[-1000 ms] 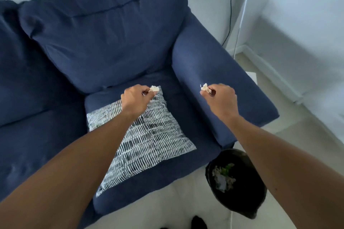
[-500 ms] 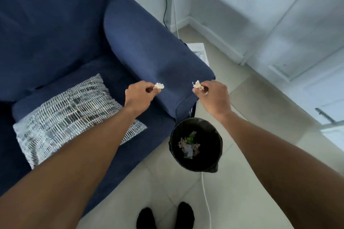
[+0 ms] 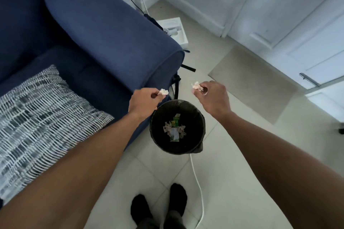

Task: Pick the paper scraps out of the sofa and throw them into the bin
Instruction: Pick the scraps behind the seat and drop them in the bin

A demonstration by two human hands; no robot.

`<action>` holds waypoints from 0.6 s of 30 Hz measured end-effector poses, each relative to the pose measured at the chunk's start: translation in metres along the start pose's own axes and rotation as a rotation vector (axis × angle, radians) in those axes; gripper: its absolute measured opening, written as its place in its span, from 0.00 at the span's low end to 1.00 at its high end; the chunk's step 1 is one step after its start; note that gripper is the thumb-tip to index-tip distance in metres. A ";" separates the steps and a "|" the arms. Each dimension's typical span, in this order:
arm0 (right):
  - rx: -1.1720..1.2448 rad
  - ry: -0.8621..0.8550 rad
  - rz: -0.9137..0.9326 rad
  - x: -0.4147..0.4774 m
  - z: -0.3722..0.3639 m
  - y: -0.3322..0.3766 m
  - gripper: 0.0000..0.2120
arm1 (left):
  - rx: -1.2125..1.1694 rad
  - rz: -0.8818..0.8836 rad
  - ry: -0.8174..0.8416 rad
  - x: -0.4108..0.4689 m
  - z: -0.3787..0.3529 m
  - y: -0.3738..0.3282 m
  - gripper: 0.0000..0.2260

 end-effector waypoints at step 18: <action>0.018 0.213 -0.071 -0.056 -0.108 -0.058 0.17 | 0.074 0.134 0.062 -0.004 -0.071 0.087 0.11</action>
Point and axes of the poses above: each hand's wrist, its own x-axis towards the middle knuckle, its own z-axis out of the back of the hand, y = z × x, the point moved 7 cm from there along x, towards the middle knuckle, and after that the axes turned 6 degrees about z, right-handed, at the moved point
